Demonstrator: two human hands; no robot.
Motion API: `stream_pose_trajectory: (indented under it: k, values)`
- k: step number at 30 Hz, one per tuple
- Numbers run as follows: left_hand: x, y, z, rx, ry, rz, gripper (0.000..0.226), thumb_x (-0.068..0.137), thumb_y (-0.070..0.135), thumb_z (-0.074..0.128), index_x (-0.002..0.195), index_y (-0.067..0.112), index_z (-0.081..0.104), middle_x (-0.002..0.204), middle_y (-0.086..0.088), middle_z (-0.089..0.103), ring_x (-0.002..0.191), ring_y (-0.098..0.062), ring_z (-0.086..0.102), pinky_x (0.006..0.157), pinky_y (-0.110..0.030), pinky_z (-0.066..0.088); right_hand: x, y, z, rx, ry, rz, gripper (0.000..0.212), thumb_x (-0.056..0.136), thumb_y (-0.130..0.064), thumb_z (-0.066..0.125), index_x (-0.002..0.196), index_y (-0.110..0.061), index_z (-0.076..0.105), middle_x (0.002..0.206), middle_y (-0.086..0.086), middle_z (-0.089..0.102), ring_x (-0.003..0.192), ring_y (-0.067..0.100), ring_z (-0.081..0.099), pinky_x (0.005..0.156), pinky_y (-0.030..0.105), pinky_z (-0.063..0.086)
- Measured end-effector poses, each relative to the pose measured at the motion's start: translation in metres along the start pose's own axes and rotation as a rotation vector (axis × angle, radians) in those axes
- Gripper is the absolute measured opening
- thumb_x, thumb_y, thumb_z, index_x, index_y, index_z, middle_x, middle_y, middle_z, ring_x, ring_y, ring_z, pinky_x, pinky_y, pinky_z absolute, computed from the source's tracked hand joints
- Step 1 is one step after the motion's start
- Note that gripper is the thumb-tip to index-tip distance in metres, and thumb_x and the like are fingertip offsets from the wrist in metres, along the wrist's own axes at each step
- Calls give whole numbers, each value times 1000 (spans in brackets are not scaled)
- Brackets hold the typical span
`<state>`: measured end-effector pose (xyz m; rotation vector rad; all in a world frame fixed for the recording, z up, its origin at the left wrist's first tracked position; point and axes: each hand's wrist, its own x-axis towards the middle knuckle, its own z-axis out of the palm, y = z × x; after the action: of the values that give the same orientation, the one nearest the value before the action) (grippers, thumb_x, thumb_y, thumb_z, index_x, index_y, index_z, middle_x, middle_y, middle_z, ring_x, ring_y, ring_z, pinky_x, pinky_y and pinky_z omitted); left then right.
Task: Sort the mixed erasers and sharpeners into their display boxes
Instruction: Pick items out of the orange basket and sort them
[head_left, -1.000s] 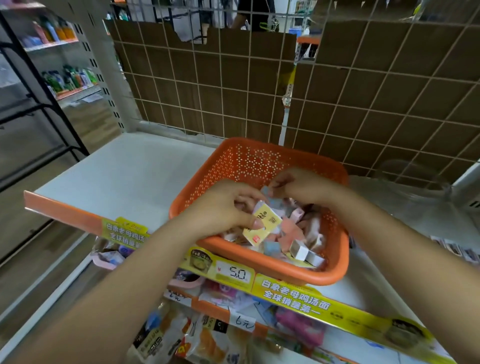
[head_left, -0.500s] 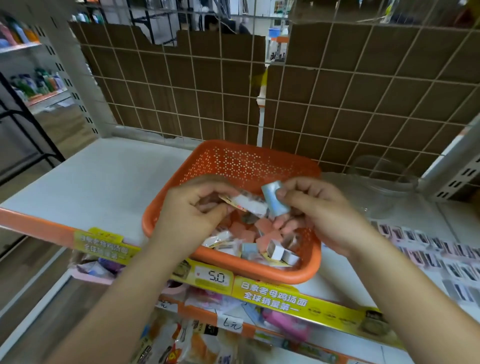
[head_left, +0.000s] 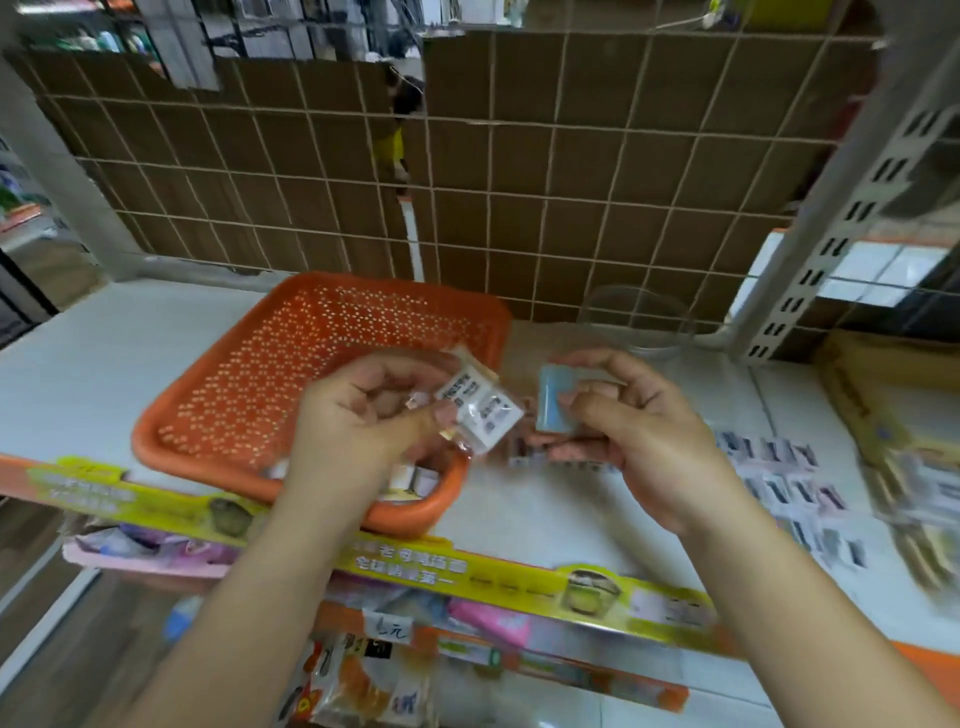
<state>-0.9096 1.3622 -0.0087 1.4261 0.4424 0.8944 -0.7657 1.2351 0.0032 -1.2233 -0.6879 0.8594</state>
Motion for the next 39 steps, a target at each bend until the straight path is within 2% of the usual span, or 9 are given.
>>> stream_pose_trajectory:
  k: [5,10,13,15,18,21,26,33,39]
  values:
    - [-13,-12,62,-50,64,-44,39,51,-4,68,69,29,75,75,9,72,71,-6,67,68,-22,55,-32,-10,-67,-9,147,-22,25,78,11,57,81,-14,52,57,2,64,45,11,57,45,18,47]
    - [-35,-30,116,-48,111,-127,53,72,-17,54,71,32,75,71,10,71,64,-4,65,56,-17,54,-64,-13,-131,-45,217,-4,26,79,11,57,82,-14,52,59,3,66,44,12,56,43,19,48]
    - [-49,-40,137,-92,101,-187,45,72,-16,56,93,21,70,81,7,72,70,-7,66,58,-21,55,-79,-10,-157,-84,243,24,26,80,9,57,89,-15,57,65,3,69,52,14,61,49,21,53]
    - [-55,-47,145,-56,109,-211,50,67,-9,61,105,24,63,89,7,71,76,-9,67,66,-23,56,-87,-8,-168,-80,256,37,28,81,8,58,93,-17,61,69,5,70,58,17,64,54,23,55]
    - [-61,-50,158,-20,115,-225,53,67,-7,65,111,20,59,82,13,68,75,-7,66,68,-22,55,-97,-7,-179,-35,278,47,27,79,11,58,91,-13,62,80,11,67,64,20,66,60,24,57]
    - [-66,-46,176,-48,93,-258,39,80,-15,55,105,14,59,72,12,71,67,-4,66,59,-16,53,-106,-7,-186,-3,332,51,23,78,14,58,85,-8,57,85,15,60,67,20,67,61,23,57]
    - [-73,-46,204,-94,-27,-289,33,81,-14,54,95,14,62,69,9,71,64,-3,66,54,-14,50,-125,-9,-198,1,436,23,27,78,15,57,86,-12,59,73,9,60,67,19,67,56,20,54]
    - [-86,-57,251,-107,-134,-334,32,78,-12,59,91,17,65,64,6,68,61,-7,61,57,-15,50,-161,-11,-231,-92,556,21,23,75,10,62,82,-12,63,68,6,63,64,19,65,63,26,56]
    - [-96,-61,295,0,-180,-290,30,78,-5,64,87,23,65,69,-8,55,64,-17,50,59,-15,47,-191,-18,-275,-142,628,-1,23,75,9,63,83,-13,64,68,6,64,61,14,64,62,19,53]
